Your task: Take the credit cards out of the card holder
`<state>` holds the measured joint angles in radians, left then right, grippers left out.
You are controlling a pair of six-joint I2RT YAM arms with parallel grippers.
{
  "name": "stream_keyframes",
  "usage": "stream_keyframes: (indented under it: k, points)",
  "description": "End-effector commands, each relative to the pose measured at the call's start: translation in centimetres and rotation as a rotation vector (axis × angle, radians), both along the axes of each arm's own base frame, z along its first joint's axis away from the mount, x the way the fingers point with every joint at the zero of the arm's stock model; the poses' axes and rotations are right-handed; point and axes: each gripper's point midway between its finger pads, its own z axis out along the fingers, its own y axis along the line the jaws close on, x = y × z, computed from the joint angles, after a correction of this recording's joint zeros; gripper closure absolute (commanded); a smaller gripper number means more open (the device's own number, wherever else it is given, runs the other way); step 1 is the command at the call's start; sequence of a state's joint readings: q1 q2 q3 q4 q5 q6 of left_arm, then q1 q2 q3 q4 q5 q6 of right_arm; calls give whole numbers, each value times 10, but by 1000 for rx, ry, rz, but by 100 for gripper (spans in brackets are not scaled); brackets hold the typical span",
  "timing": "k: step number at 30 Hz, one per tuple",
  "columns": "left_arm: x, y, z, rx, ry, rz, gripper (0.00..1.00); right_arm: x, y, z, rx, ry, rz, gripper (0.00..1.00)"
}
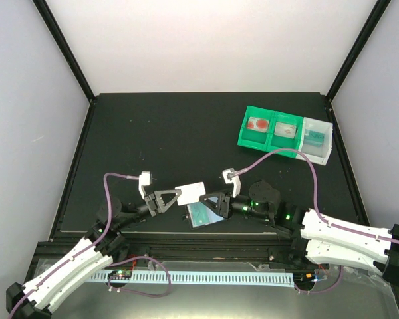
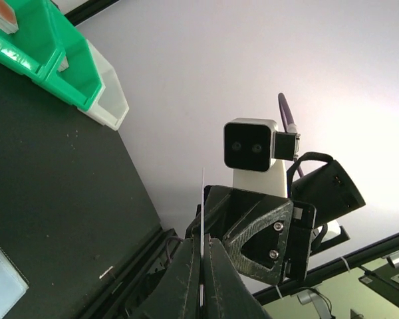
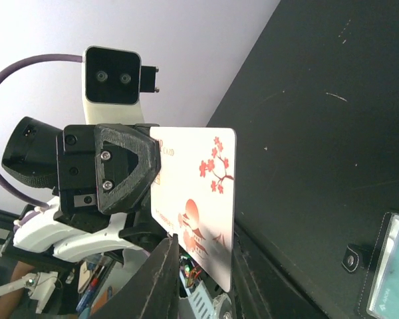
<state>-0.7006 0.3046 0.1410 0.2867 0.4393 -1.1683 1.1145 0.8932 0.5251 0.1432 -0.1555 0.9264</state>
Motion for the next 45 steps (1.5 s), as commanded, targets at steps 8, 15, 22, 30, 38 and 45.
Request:
stream_keyframes:
  k: [8, 15, 22, 30, 38, 45]
  points:
    - [-2, 1, 7, -22, -28, -3, 98, 0, -1, 6, 43, -13, -1, 99]
    - [2, 2, -4, 14, 3, 19, 40, 11, -6, 1, -21, -78, -48, 99]
    - [6, 5, -16, 90, 43, 52, 1, 44, -28, 9, -96, -158, -136, 99]
    - [15, 14, -49, 237, 141, 120, 1, 105, -66, 1, -227, -177, -265, 99]
    - [15, 15, -82, 400, 209, 110, 1, 163, -111, 1, -231, -129, -390, 99]
    - [14, 16, -107, 529, 249, 87, 1, 220, -178, -24, -387, -78, -571, 99]
